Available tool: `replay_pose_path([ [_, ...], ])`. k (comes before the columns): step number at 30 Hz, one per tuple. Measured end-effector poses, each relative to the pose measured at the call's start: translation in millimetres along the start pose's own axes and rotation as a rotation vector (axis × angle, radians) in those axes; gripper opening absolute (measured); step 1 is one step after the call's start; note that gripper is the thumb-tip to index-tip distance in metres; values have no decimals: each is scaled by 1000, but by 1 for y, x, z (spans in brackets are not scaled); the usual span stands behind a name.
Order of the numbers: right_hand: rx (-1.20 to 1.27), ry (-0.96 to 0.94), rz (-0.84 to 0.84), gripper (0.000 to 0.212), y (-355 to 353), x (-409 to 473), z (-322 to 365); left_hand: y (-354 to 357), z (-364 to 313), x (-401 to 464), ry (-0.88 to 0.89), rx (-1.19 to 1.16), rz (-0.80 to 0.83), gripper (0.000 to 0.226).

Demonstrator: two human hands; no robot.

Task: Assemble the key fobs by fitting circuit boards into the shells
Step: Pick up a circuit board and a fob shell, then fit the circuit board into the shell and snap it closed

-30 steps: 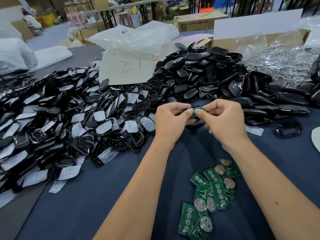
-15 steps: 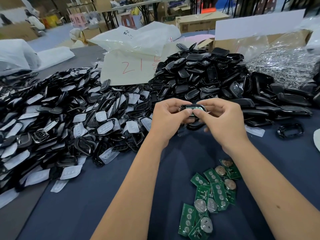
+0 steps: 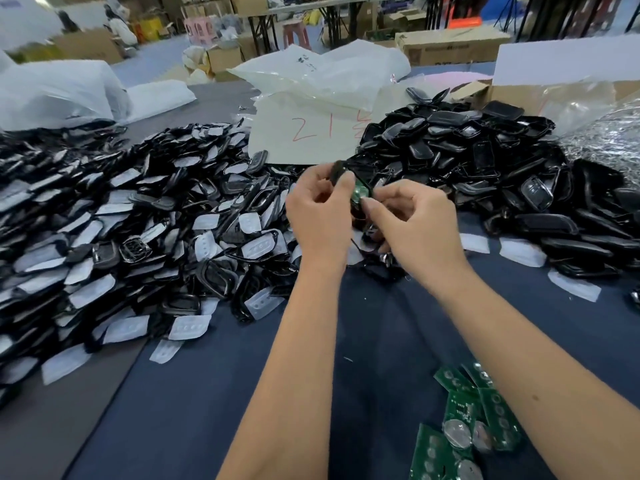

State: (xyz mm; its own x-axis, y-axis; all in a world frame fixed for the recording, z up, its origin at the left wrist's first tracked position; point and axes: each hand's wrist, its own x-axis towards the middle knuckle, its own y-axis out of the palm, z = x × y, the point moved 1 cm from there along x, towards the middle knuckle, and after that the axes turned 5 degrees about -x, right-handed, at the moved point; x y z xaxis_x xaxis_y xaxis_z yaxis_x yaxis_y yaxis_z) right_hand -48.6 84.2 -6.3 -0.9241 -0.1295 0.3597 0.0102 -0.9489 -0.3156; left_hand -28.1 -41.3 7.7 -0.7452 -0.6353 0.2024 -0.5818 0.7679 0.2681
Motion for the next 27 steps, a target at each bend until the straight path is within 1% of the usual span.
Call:
replay_pose_path([
  [1, -103, -65, 38, 8, 11, 4, 5, -9, -2, 8, 35, 29, -84, 15],
  [3, -305, -217, 175, 1, 33, 8, 17, -32, -6, 22, 84, 79, -240, 12],
  [5, -458, -365, 346, 14, 54, 10, 27, -55, -7, 34, 109, 98, -382, 9],
  [7, -583, -517, 454, 26, 73, 11, 34, -76, -10, 43, 131, 111, -536, 12],
  [10, -629, -667, 522, 33, 95, 14, 43, -101, -12, 53, 147, 74, -731, 5],
  [12, -674, -737, 591, 31, 106, 16, 49, -111, -14, 57, 146, 64, -815, 10],
  [15, -762, -792, 639, 28, 117, 17, 52, -116, -16, 57, 118, 17, -855, 5],
  [19, -826, -781, 654, 23, 119, 20, 48, -113, -18, 54, 89, -61, -838, 10],
  [21, -846, -773, 670, 23, 115, 20, 48, -112, -20, 53, 84, -70, -830, 12],
  [25, -908, -799, 666, 16, 111, 18, 50, -111, -19, 51, 77, -72, -837, 12],
  [27, -950, -825, 680, 17, 108, 16, 50, -109, -19, 50, 80, -61, -837, 10],
])
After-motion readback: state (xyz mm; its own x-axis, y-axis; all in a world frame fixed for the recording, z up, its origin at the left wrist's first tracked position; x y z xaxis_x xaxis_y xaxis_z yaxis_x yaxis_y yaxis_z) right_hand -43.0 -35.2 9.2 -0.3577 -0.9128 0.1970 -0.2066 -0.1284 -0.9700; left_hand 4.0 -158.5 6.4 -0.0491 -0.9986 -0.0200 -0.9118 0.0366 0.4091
